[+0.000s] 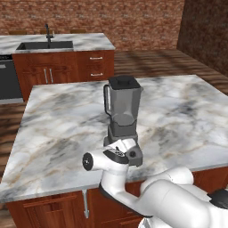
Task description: Open the blender lid, put the orange in the blender, close the lid, and start the blender.
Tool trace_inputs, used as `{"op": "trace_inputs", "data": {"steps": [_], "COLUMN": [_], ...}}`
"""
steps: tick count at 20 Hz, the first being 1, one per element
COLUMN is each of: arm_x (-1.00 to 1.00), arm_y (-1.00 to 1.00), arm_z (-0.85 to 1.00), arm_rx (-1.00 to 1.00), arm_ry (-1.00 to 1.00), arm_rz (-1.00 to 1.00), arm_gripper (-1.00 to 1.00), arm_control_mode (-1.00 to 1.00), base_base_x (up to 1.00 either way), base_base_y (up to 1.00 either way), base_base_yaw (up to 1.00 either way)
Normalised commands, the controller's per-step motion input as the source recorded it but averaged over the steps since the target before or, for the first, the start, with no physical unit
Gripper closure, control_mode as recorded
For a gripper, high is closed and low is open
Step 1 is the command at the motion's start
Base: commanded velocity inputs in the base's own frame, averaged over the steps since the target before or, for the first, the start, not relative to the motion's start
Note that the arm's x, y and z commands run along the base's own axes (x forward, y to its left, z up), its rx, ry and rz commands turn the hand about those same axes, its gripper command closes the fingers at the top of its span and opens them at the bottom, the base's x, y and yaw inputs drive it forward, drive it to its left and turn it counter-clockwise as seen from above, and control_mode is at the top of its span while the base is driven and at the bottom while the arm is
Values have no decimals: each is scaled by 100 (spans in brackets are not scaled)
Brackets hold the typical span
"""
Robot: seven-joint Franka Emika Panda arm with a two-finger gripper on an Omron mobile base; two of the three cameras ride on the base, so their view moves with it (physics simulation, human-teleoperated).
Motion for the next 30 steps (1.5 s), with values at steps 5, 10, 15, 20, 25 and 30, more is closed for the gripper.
{"op": "trace_inputs", "data": {"steps": [5,10,15,20,25,30], "arm_x": [0,0,8,6,-16,-37], "arm_y": [0,0,0,0,0,0], "arm_z": [-47,-30,-12,-3,34,69], "arm_rx": [7,4,2,1,0,0], "arm_ry": [0,0,0,0,-1,-2], "arm_rz": [6,2,4,6,0,0], "arm_gripper": [-100,-100,-100,-100,-100,-100], "arm_control_mode": [-100,-100,-100,-100,-100,-100], "base_base_x": [0,0,0,0,0,0], "base_base_y": [0,0,0,0,0,0], "base_base_yaw": [0,0,0,0,0,0]}}
